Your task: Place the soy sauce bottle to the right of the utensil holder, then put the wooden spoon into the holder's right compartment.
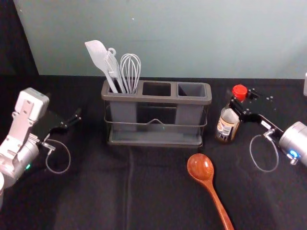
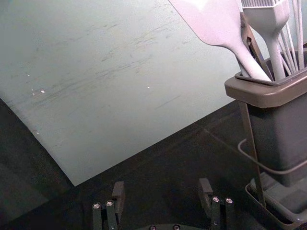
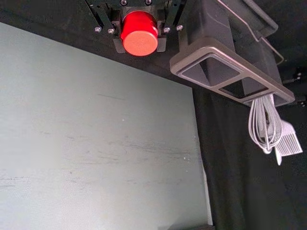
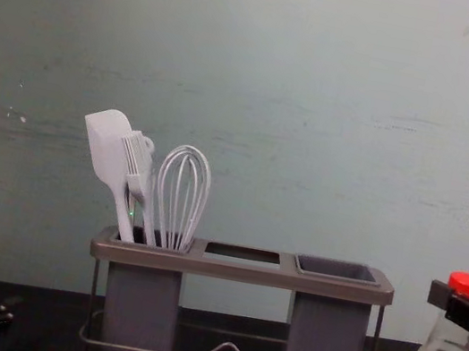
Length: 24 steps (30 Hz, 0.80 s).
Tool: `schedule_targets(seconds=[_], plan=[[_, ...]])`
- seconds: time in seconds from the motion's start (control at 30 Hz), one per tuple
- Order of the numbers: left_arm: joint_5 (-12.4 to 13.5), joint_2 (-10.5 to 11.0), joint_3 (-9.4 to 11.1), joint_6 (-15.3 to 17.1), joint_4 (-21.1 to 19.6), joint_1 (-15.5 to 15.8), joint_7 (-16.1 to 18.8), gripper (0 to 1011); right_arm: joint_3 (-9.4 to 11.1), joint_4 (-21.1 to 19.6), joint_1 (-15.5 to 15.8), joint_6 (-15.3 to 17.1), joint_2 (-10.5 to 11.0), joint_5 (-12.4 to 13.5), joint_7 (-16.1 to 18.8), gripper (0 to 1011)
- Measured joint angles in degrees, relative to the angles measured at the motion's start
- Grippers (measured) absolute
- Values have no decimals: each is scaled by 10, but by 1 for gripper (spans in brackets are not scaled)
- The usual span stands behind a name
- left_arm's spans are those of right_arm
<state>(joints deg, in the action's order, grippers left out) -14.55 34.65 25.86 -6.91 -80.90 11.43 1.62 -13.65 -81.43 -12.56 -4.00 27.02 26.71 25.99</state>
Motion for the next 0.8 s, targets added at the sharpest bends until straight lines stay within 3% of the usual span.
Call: schedule_targets(seconds=[0.47,0.8], plan=[[0,0,0,0,0,0,0,1005,-2,3,-3,3,-1,-2,1,394],[0,0,0,0,0,0,0,1005,-1,1,-2,3,0,-2,1,716]])
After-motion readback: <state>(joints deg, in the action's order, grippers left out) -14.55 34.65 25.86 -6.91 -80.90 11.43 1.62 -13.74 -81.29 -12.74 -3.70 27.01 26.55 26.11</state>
